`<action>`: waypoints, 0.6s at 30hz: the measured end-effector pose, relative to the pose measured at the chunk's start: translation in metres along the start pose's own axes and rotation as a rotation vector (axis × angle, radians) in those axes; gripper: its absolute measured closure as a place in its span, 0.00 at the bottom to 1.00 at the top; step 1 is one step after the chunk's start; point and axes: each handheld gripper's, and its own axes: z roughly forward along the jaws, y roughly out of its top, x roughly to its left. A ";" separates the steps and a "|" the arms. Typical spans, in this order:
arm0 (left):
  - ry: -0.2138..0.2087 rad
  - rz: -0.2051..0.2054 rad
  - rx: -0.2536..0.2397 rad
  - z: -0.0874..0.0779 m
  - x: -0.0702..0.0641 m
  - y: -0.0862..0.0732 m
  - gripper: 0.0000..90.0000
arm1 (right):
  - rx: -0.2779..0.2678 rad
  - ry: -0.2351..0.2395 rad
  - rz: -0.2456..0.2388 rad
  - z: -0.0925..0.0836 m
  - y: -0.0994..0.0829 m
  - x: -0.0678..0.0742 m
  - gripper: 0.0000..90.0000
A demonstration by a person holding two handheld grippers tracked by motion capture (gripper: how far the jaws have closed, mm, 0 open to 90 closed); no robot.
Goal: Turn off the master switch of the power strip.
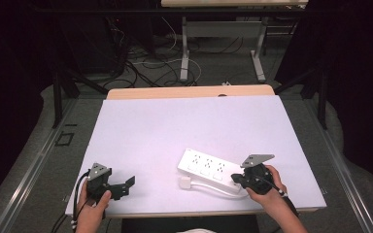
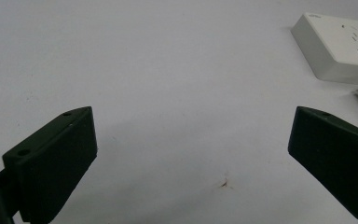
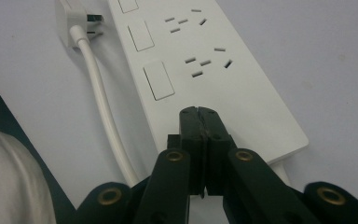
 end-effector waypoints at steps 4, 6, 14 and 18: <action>0.001 0.000 -0.002 0.000 0.001 0.000 0.01 | 0.006 -0.001 0.003 0.001 -0.001 0.001 0.95; 0.001 0.000 -0.002 0.000 0.001 0.000 0.01 | 0.005 -0.002 0.008 0.001 -0.001 0.001 0.91; 0.000 -0.002 0.000 0.000 0.000 0.000 0.01 | -0.003 -0.005 0.017 0.000 -0.001 -0.001 0.87; 0.000 -0.002 0.001 0.000 0.000 0.000 0.01 | 0.005 -0.011 0.017 -0.002 -0.001 -0.002 0.82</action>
